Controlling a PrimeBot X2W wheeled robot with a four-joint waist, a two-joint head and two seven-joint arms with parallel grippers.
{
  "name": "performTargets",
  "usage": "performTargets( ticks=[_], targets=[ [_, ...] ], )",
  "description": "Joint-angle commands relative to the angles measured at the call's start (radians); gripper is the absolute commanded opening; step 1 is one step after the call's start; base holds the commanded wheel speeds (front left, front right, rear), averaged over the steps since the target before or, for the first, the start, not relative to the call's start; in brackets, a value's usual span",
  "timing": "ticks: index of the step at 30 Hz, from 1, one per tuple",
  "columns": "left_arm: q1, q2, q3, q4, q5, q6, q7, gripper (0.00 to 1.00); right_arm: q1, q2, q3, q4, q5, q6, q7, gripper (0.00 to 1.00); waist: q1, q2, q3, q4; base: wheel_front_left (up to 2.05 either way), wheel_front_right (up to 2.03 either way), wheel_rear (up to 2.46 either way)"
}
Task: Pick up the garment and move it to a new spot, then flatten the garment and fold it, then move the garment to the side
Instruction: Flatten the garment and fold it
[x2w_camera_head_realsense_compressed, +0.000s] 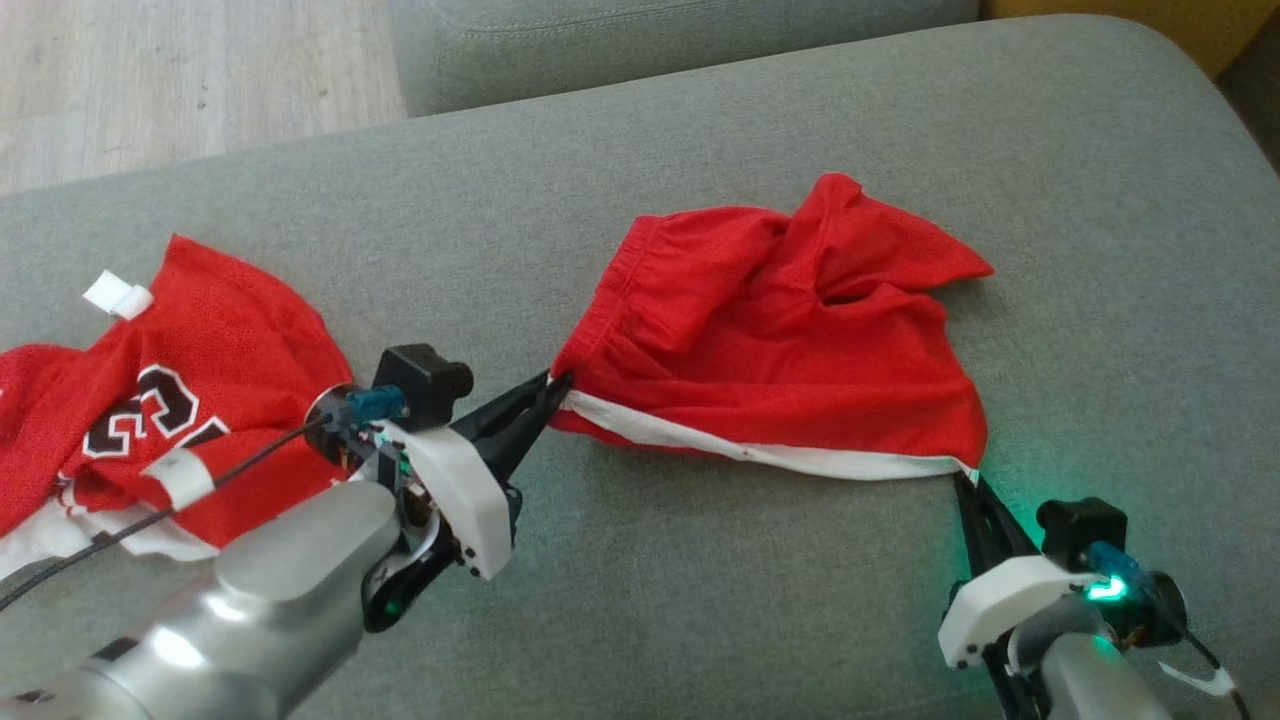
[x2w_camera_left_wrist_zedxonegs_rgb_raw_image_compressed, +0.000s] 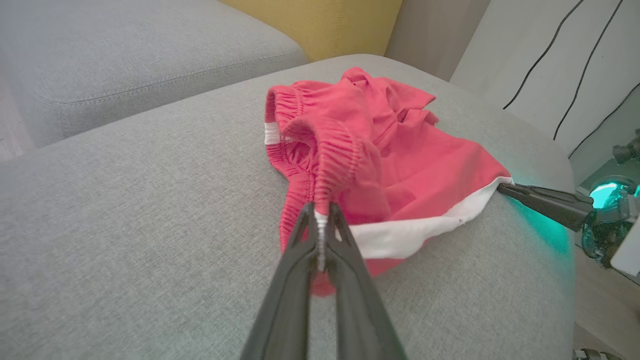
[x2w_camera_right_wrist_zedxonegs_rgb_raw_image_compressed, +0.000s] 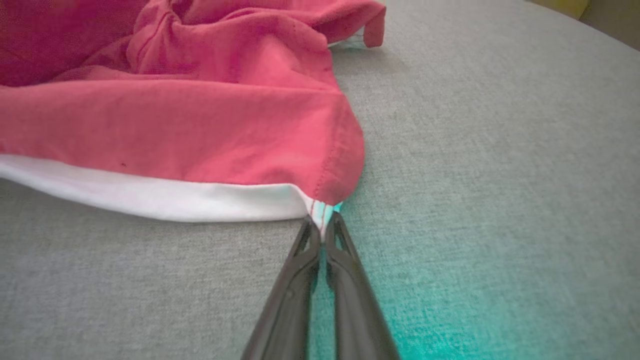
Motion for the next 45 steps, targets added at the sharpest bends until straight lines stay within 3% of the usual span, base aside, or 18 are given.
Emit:
performTargets(
  ticks=[1, 12, 20, 29, 37, 45],
  targets=[
    [-0.058, 0.036, 0.033, -0.014, -0.009, 0.002, -0.013, 0.00, -0.036, -0.006, 0.021, -0.027, -0.012, 0.007, -0.020, 0.00, 0.0000, 0.0000, -0.002, 0.000, 0.00, 0.00, 0.00],
    [-0.047, 0.093, 0.139, -0.063, -0.072, 0.027, -0.105, 0.00, -0.051, -0.010, 0.054, -0.280, 0.027, 0.007, -0.029, 0.00, 0.0000, 0.0000, -0.041, -0.008, 0.00, 0.00, 0.00],
    [-0.120, 0.117, 0.307, -0.150, -0.165, 0.125, -0.128, 0.00, -0.234, -0.107, 0.116, -0.507, 0.128, 0.007, 0.044, 0.00, 0.0000, 0.0000, -0.084, -0.002, 0.00, 0.00, 0.00],
    [-0.189, 0.127, 0.478, -0.302, -0.056, 0.230, -0.145, 0.00, -0.428, -0.181, 0.103, -0.601, 0.085, 0.007, 0.102, 0.00, 0.0000, 0.0000, -0.130, 0.014, 0.00, 0.00, 0.00],
    [-0.077, 0.147, 0.523, -0.458, 0.042, 0.293, -0.146, 0.00, -0.345, -0.190, 0.079, -0.689, 0.053, 0.007, 0.153, 0.00, 0.0000, 0.0000, -0.166, 0.023, 0.00, 0.00, 0.00],
    [0.049, 0.245, 0.550, -0.683, 0.039, 0.412, -0.127, 0.00, -0.179, -0.169, -0.001, -0.912, 0.049, 0.007, 0.276, 0.00, 0.0000, 0.0000, -0.175, 0.005, 0.00, 0.00, 0.00]
  ],
)
